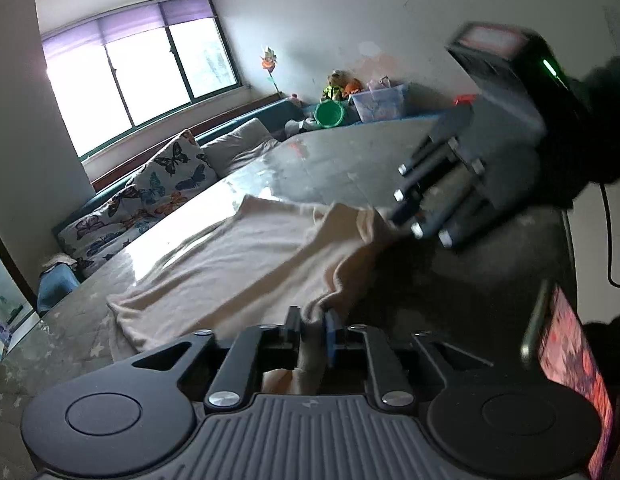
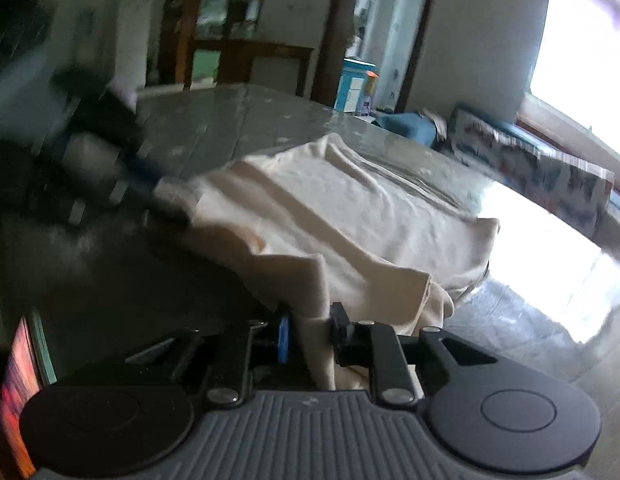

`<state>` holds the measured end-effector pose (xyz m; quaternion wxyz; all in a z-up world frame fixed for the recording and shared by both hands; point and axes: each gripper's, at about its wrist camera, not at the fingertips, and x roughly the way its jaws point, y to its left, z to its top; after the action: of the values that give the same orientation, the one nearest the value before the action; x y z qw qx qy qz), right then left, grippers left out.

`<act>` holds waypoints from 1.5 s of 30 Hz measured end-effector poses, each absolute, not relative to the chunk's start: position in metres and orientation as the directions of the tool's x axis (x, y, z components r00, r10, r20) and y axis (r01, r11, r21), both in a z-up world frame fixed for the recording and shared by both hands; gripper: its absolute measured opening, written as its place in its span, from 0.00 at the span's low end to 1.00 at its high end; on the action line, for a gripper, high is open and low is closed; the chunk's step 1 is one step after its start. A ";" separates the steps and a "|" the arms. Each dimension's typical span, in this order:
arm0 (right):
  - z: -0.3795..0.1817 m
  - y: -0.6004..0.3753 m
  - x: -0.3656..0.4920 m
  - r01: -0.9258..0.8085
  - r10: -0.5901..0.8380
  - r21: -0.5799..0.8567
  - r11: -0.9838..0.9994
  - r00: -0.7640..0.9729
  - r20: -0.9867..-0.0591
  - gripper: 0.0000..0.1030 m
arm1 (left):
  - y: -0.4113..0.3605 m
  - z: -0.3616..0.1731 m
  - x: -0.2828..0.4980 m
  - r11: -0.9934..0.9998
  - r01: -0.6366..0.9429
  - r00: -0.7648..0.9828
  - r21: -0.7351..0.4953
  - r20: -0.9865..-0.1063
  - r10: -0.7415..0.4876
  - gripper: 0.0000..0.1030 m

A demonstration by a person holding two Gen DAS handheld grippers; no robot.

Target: Fold clothes

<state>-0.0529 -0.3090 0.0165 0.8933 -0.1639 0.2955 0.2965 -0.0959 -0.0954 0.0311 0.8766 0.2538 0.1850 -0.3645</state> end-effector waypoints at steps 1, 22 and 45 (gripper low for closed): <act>0.019 -0.312 -0.050 -0.621 0.443 -0.087 0.779 0.644 -0.624 0.16 | -0.094 0.029 -0.098 0.604 0.732 0.668 0.316 -0.510 -0.543 0.25; 0.028 -0.316 -0.036 -0.571 0.445 -0.017 0.821 0.658 -0.607 0.08 | -0.088 0.006 -0.102 0.632 0.636 0.763 0.443 -0.485 -0.428 0.10; 0.097 -0.313 -0.118 -0.660 0.531 -0.021 0.751 0.621 -0.576 0.06 | -0.050 0.084 -0.157 0.603 0.712 0.690 0.359 -0.514 -0.509 0.07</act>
<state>-0.1184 -0.3134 0.0969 0.8929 -0.1160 0.2793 0.3335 -0.1571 -0.0495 0.0843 0.8764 0.2775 0.1831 -0.3484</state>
